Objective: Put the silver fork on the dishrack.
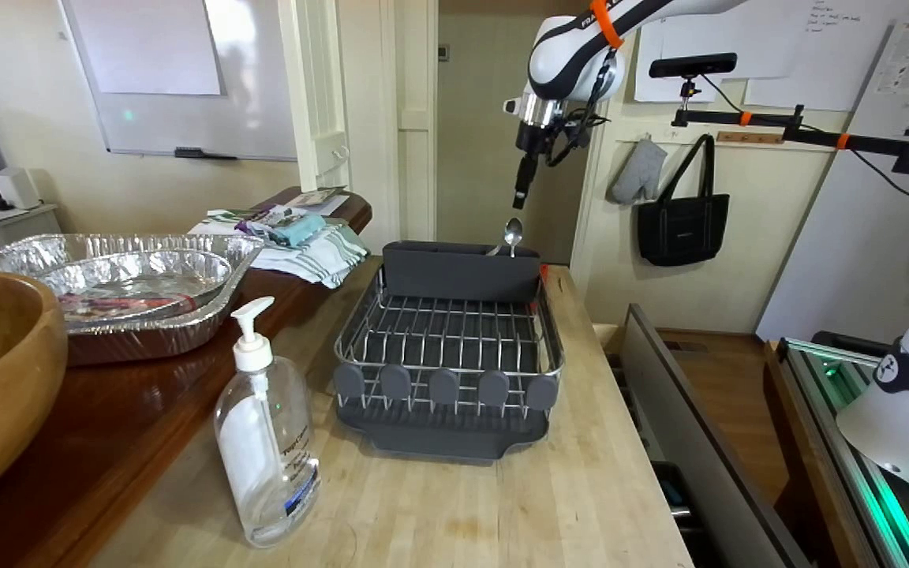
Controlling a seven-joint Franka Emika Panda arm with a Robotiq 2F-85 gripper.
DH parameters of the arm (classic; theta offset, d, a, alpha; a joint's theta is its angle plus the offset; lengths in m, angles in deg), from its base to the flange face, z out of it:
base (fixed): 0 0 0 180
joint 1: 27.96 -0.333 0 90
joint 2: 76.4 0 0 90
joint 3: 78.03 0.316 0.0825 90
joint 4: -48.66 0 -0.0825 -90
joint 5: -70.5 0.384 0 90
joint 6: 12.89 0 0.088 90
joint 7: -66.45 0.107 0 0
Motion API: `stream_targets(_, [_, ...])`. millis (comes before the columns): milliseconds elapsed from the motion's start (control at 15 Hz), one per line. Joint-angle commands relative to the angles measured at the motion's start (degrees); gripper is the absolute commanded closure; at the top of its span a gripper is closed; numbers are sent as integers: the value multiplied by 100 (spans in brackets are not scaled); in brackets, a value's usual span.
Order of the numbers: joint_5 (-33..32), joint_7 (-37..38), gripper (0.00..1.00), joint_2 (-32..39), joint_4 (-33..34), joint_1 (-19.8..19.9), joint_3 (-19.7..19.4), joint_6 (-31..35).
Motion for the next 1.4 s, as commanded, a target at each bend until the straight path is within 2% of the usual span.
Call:
stream_targets(0, [317,-778,0,618,568,327,329,-171])
stream_targets(133, [403,-1014,0,908,825,407,429,-187])
stream_targets(267, [397,-818,0,1152,1100,413,441,-276])
stream_targets(333, [238,-724,0,795,633,334,381,-41])
stream_targets(533, [238,-719,0,1053,901,369,422,-62])
stream_targets(867, [240,-721,0,1078,983,380,431,-98])
stream_targets(1333, [235,-1004,0,1552,1239,366,604,-46])
